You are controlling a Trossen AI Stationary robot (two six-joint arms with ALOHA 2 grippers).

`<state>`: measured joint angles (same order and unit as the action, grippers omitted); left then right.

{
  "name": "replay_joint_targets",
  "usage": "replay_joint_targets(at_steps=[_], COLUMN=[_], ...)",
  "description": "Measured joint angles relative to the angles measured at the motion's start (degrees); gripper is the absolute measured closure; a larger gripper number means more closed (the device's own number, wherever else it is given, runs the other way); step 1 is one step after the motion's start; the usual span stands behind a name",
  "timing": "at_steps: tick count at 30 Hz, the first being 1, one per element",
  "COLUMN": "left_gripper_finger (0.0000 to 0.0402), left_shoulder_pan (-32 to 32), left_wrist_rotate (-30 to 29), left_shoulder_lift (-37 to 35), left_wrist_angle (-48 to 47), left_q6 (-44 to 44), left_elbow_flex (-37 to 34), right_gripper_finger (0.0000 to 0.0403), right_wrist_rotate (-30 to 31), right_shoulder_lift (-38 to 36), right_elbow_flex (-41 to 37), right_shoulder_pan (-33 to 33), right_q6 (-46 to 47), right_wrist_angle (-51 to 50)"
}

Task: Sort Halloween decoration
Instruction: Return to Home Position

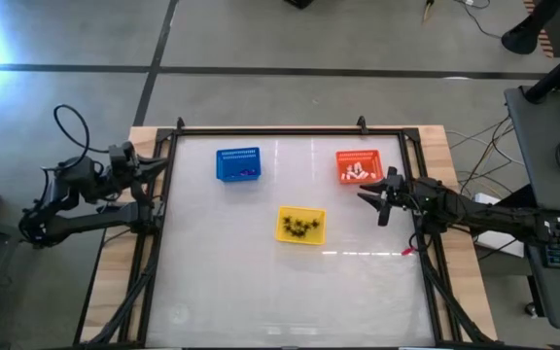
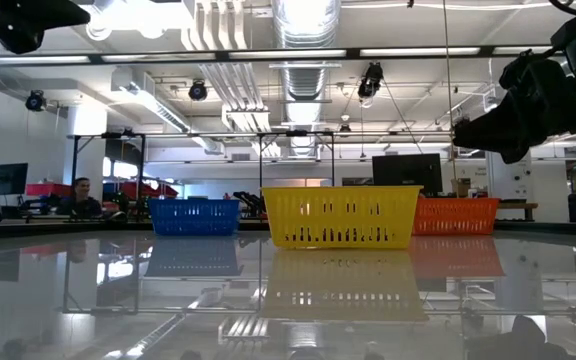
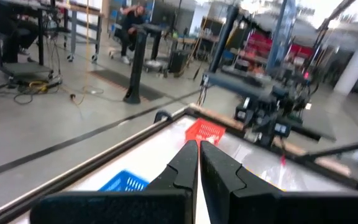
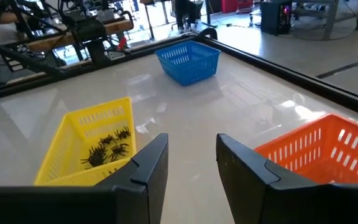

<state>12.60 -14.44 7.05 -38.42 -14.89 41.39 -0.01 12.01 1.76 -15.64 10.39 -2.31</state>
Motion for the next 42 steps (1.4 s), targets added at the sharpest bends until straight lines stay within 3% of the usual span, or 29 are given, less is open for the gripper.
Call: replay_joint_targets(at_steps=[8,13,20,27,35,42], left_gripper_finger=[0.0402,0.0402,0.0402,0.0402,0.0402,0.0402], left_shoulder_pan=[0.0,-0.01,-0.02,-0.02,-0.07,-0.17], left_wrist_rotate=[0.02,0.37,0.46,0.46,0.51,7.18], left_shoulder_lift=[-0.13,-0.12,-0.13,0.02,-0.62,-3.66], left_wrist_angle=[21.61,29.49,27.06,27.53,37.45,43.75], left_q6=[0.28,-1.62,-11.01,-7.83,-3.7,-1.94], left_elbow_flex=[-10.77,-18.27,-24.67,-30.23,-35.29,-40.78], right_gripper_finger=[0.0268,0.0273,0.0277,0.0269,0.0275,0.028], right_wrist_rotate=[0.0,0.0,0.0,0.0,0.0,-0.01], right_shoulder_lift=[0.07,0.11,0.11,0.13,0.13,0.16], right_elbow_flex=[-0.02,-0.02,-0.02,-0.02,-0.02,-0.02], right_shoulder_pan=[-0.02,0.0,-0.02,0.0,0.0,0.0], right_q6=[-0.04,-0.07,-0.09,-0.07,-0.07,-0.07], right_wrist_angle=[0.0,0.02,0.02,0.04,0.04,0.07])
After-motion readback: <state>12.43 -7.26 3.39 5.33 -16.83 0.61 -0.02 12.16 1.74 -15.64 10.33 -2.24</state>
